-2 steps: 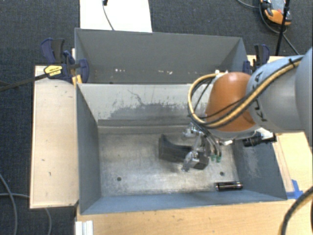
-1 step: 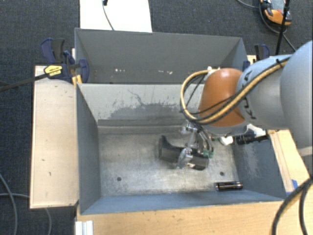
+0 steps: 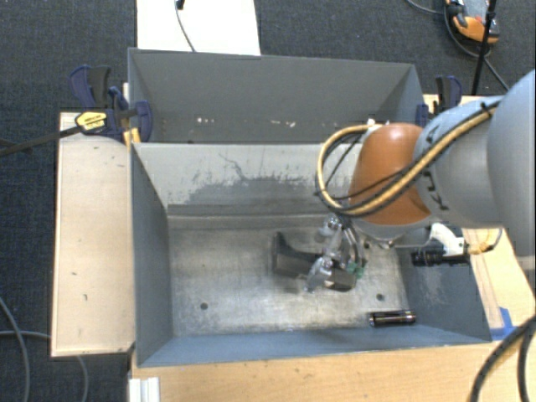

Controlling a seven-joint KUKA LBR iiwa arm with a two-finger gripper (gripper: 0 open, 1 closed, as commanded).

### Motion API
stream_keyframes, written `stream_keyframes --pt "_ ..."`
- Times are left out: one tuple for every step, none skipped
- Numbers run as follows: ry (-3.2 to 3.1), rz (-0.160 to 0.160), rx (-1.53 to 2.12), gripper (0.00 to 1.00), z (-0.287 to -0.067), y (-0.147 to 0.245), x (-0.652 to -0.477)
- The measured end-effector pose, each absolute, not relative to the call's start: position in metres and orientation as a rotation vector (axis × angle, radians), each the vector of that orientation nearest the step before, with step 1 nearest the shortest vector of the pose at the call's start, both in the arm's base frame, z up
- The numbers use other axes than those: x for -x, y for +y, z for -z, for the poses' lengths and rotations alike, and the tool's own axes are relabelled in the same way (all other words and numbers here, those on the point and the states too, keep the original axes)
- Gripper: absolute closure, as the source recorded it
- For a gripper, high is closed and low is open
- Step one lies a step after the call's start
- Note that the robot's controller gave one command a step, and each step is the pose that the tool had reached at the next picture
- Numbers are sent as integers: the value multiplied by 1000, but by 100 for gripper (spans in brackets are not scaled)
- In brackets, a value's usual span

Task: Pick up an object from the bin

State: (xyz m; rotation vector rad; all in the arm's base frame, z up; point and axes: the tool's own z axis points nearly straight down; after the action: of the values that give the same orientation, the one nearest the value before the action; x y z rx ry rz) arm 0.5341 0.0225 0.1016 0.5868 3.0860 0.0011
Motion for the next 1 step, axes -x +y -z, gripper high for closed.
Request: stream_keyframes --pt "3095 -1 -529 0 -81 29 -543"
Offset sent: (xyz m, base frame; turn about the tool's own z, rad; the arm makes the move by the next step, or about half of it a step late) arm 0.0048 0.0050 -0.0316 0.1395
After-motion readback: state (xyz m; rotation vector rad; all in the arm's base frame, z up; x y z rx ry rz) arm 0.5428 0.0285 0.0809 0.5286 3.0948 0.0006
